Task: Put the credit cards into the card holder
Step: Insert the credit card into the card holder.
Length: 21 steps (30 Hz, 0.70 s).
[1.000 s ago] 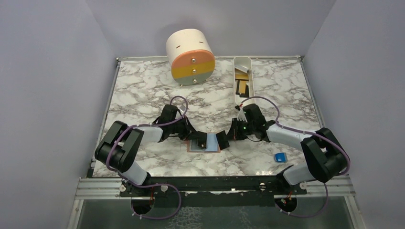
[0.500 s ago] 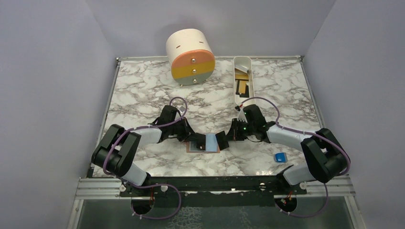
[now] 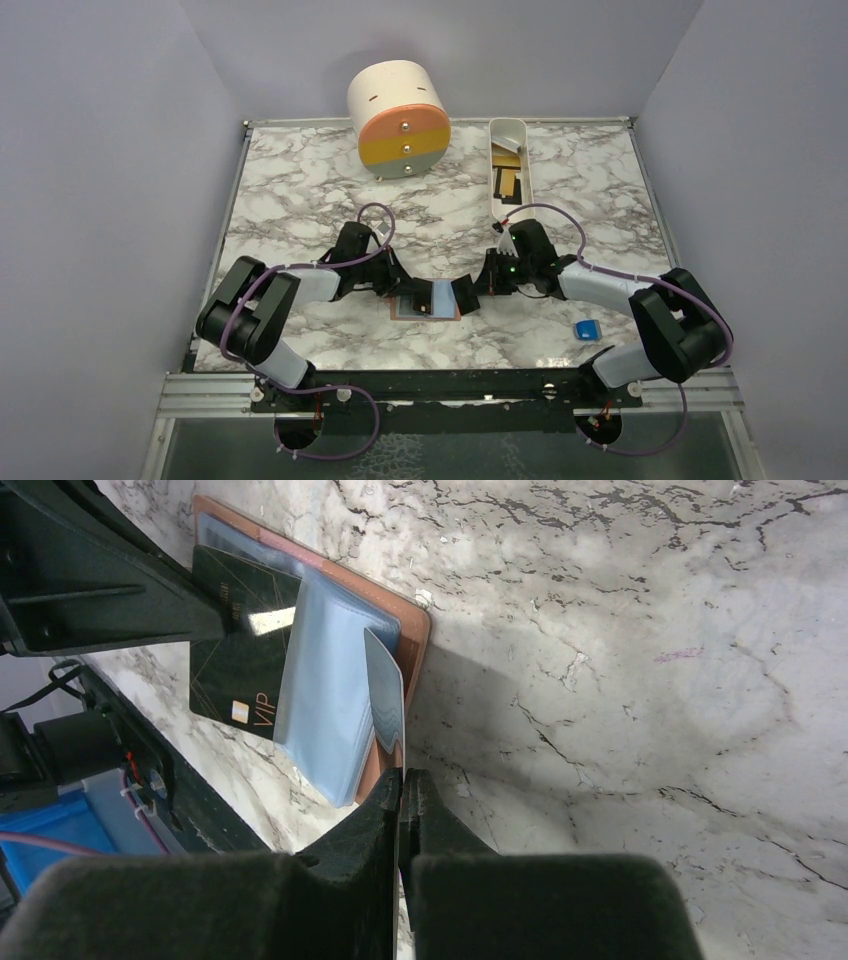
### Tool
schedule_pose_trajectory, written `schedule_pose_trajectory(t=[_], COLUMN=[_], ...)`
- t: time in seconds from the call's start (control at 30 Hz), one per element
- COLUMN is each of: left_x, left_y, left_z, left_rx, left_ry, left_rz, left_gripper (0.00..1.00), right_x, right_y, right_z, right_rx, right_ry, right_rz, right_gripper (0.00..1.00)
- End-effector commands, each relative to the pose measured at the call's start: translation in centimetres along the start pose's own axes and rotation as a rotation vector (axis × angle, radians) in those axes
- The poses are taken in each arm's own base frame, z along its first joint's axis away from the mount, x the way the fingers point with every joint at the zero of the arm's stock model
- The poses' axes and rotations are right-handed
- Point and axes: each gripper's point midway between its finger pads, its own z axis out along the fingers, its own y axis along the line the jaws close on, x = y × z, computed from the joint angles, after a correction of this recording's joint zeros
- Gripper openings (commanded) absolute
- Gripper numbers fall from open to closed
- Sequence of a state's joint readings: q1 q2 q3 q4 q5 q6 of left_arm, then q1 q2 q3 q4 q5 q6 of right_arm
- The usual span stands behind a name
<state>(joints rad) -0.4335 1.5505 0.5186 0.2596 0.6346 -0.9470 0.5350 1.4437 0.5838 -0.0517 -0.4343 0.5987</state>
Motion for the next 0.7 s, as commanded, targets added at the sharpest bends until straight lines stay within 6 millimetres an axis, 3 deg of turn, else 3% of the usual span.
schedule_pose_trajectory(t=[0.0,0.4,0.67], left_x=[1.0,1.2,-0.7], left_y=[1.0,2.1,1.6], left_z=[0.4,0.9,0.2], left_rx=[-0.005,-0.035,-0.126], left_ry=[0.033,0.051,-0.002], left_rz=[0.023,0.004,0.043], left_gripper=[0.00,0.00,0.31], right_x=[1.2,1.2,0.9], right_y=[-1.6,-1.6,-1.6], right_z=[0.4,0.3,0.1], right_rx=[0.058,0.062,0.068], right_ry=[0.024,0.023,0.016], right_rz=[0.010,0.007,0.000], right_gripper=[0.01,0.01,0.01])
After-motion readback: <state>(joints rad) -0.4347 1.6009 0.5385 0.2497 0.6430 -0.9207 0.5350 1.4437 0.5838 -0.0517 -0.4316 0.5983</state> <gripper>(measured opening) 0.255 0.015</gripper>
